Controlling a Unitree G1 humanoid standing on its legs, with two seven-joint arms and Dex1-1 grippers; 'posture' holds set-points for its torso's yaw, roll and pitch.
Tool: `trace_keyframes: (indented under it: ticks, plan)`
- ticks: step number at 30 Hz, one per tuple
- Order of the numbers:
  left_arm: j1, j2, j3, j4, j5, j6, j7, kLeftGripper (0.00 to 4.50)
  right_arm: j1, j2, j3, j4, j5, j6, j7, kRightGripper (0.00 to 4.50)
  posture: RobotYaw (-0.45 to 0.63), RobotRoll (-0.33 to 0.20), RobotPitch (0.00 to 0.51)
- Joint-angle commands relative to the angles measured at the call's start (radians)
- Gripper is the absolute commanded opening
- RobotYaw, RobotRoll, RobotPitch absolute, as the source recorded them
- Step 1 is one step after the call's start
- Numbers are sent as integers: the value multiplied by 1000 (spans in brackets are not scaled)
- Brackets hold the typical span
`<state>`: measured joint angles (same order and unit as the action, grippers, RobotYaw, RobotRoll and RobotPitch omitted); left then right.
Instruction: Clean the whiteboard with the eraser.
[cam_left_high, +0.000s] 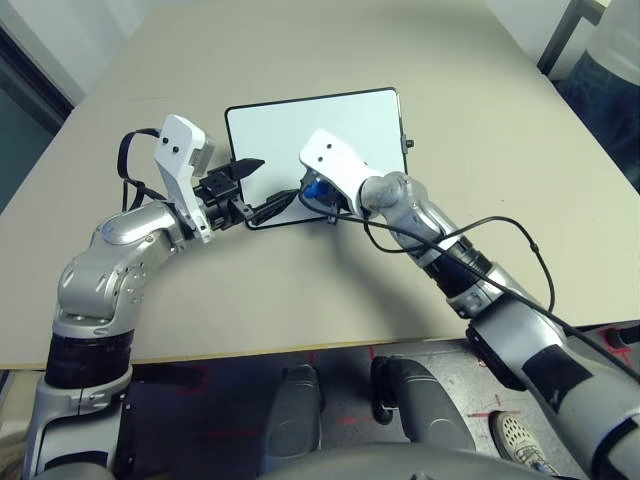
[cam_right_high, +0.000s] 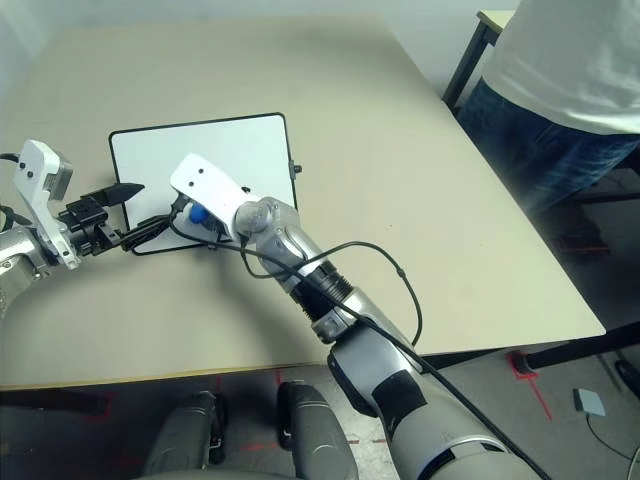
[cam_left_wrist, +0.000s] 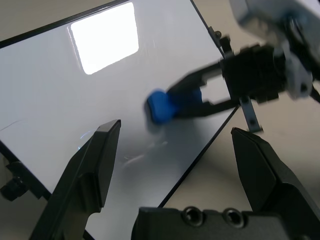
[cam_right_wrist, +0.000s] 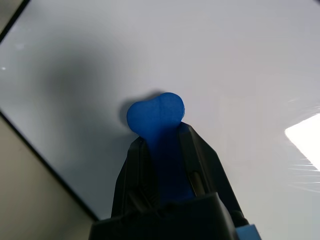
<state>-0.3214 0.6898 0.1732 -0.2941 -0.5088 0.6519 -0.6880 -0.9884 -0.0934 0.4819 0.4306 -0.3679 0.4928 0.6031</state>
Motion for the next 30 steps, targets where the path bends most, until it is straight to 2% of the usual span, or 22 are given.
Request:
trace_keyframes:
  ticks: [1,10,22,30]
  plan:
    - [12,3,-5,-8,6,-2,1,4500,17,-16,17,45,-17,48,19,798,168,0,148]
    - [17,3,-1,-13,6,3,11,4500,54,-77,142,-36,-68,144,188,798,173,0,150]
    - [41,3,9,-36,-4,8,27,4500,-16,-32,85,2,-55,102,111,798,180,0,157]
    - [47,4,13,-41,-9,12,32,4500,6,-19,104,7,-51,93,124,798,182,0,161]
